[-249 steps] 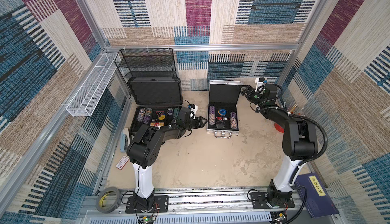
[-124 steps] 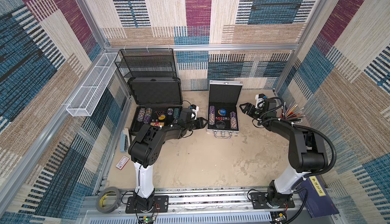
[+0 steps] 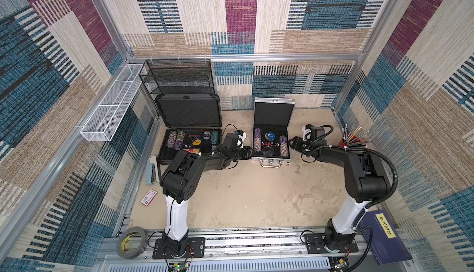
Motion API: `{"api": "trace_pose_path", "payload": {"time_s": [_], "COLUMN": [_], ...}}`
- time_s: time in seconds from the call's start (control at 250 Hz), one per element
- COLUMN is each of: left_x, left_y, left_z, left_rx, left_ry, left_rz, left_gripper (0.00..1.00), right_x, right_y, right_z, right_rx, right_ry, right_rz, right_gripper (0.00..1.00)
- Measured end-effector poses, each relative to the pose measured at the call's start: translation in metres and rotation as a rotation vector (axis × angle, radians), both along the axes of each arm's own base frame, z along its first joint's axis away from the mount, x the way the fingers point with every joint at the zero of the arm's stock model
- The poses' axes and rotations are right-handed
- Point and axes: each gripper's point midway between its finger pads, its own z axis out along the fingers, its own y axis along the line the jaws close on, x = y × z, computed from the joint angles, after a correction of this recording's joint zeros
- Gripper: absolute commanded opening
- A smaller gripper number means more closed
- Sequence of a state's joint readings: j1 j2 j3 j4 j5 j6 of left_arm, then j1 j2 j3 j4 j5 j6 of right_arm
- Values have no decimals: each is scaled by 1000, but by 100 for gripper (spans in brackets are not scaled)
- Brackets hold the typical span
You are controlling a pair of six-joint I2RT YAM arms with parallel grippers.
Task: Open the poker set cases
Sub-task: Adjust the poker set case at the center of the board.
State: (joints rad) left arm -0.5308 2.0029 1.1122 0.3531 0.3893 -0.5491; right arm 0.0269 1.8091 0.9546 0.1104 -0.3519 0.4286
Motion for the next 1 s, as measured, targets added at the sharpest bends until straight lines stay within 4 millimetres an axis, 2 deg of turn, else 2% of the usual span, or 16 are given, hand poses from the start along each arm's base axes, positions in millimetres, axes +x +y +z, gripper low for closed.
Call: {"api": "trace_pose_path", "payload": {"time_s": [0.22, 0.484, 0.8, 1.004], "left_x": [1, -1, -1, -1], "left_y": [-3, -10, -12, -14], "left_z": [-10, -16, -15, -15], "left_rx": [20, 25, 20, 13], "left_ry": [11, 17, 22, 28], "left_rz": [3, -6, 13, 25], "left_gripper": [25, 17, 15, 14], "right_x": [-1, 6, 12, 24], "right_y": [-2, -3, -5, -6], "right_z": [-13, -15, -17, -15], "right_rx": [-19, -29, -48, -70], "right_ry": [27, 27, 28, 15], "right_rz": [-14, -22, -25, -18], "right_gripper": [37, 34, 31, 26]}}
